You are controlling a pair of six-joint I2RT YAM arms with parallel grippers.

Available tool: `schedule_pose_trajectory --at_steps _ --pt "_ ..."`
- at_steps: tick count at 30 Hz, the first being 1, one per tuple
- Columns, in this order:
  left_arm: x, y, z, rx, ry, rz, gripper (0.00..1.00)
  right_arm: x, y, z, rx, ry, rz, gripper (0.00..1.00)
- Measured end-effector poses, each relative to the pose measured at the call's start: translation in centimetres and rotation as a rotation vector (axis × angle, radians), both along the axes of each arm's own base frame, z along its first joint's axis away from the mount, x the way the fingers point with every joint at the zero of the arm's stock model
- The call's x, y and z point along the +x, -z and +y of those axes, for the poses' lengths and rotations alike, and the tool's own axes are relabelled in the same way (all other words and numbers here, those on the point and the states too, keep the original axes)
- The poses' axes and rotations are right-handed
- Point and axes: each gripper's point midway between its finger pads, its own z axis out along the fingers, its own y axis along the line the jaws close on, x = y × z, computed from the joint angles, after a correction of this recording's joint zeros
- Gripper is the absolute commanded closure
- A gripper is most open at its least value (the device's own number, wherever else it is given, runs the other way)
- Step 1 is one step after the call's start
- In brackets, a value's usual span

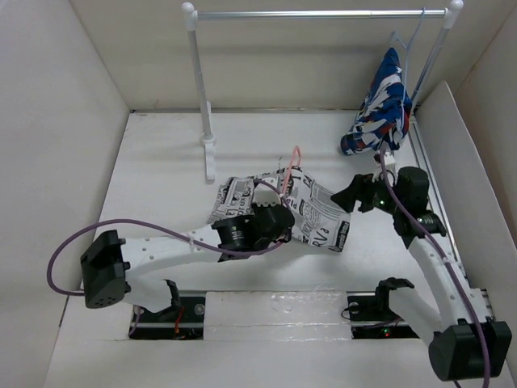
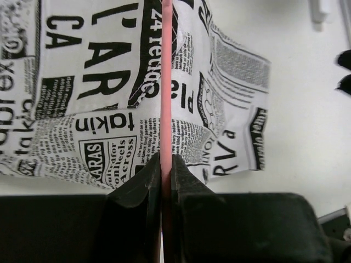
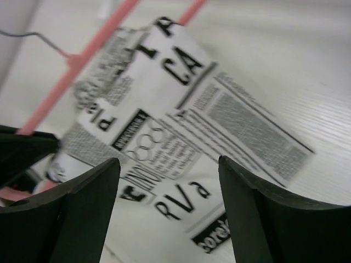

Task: Place the trousers on the hanger
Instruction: Place the trousers on the hanger, then place the hanger at the clothesline.

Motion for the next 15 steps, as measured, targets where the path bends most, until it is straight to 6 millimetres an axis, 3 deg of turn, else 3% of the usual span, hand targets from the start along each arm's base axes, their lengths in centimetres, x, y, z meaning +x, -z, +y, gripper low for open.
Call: schedule_pose_trajectory --at_steps 7,13,15 --pt "-0.6 -6.0 -0.3 -0.086 0.022 -0.074 1.00 -4.2 -6.1 10.0 0.208 -0.241 -0.034 0.16" --pt "-0.8 -11.3 -0.6 -0.140 0.050 -0.134 1.00 -4.2 -13.3 14.1 0.409 -0.261 -0.139 0.16" --pt "-0.8 -12.2 -0.6 -0.144 0.057 -0.147 1.00 -3.6 -14.2 14.7 0.454 -0.248 -0.142 0.16"
